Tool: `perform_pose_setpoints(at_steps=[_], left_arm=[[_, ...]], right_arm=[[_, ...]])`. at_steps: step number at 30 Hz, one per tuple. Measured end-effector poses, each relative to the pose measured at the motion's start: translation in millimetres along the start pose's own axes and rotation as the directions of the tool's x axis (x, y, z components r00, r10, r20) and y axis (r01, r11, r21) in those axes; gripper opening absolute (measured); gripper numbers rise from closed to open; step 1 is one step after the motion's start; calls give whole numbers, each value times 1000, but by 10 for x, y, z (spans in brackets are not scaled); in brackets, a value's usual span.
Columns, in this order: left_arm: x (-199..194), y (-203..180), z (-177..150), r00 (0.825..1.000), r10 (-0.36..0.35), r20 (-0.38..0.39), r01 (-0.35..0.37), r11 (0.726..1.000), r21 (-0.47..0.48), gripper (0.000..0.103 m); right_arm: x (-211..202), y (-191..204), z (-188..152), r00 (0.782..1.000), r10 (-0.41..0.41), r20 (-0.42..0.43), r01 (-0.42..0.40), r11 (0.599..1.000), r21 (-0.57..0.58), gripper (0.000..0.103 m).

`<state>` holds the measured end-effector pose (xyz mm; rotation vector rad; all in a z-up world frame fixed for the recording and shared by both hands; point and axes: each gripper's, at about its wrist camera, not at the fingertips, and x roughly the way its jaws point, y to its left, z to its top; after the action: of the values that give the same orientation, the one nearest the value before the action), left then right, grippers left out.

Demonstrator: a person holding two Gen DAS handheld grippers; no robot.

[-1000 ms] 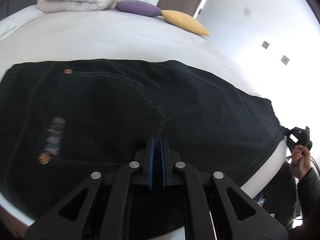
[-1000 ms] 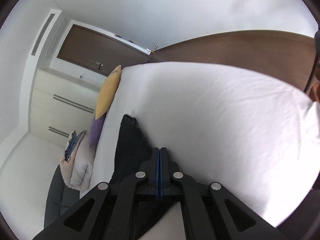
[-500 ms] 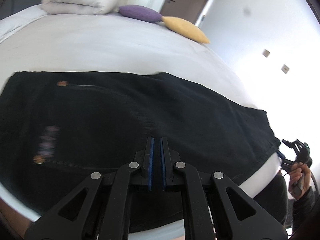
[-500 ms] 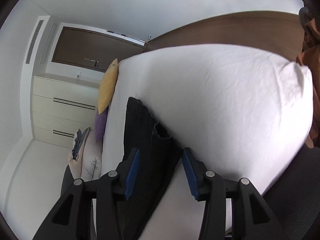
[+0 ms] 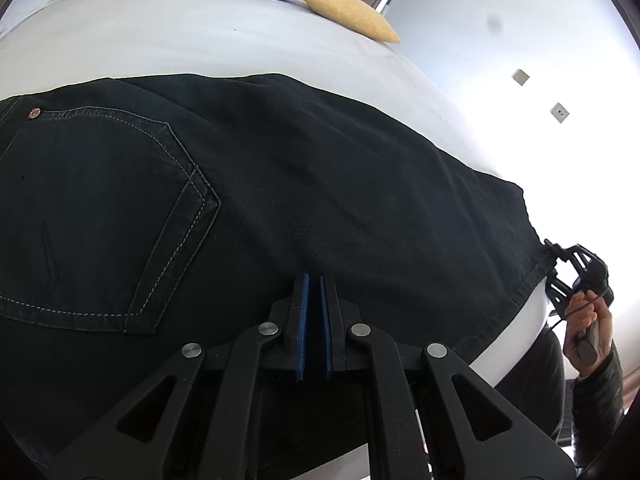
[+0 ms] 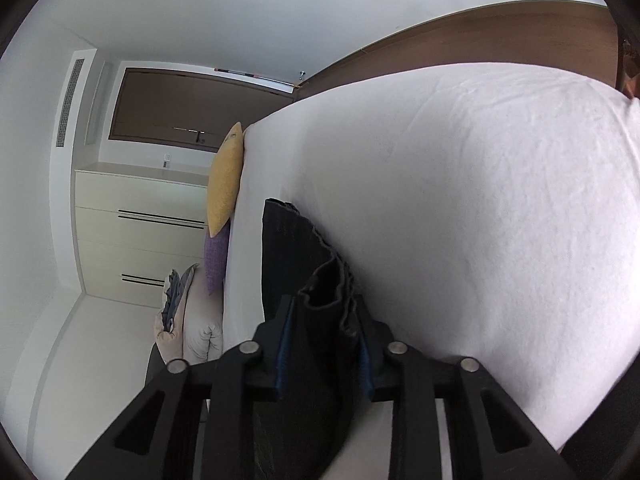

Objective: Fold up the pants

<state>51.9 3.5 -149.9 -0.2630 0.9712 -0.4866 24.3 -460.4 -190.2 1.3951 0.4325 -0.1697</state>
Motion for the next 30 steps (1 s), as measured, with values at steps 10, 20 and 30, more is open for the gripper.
perform_pose_setpoints(at_steps=[10,20,30], left_arm=[[-25,220,-105,1000,-18,5,18,999,-29,5],[-185,341,-25,999,-36,17,38,992,-119,6],[-208,184,125,980,-193,42,197,960,-200,94]], right_arm=[[81,259,-63,994,-104,35,108,977,-182,11],[504,1577,-1872,960,-251,122,202,325,-924,11],[1010,1169,-3352,910,-309,278,181,-307,-934,11]])
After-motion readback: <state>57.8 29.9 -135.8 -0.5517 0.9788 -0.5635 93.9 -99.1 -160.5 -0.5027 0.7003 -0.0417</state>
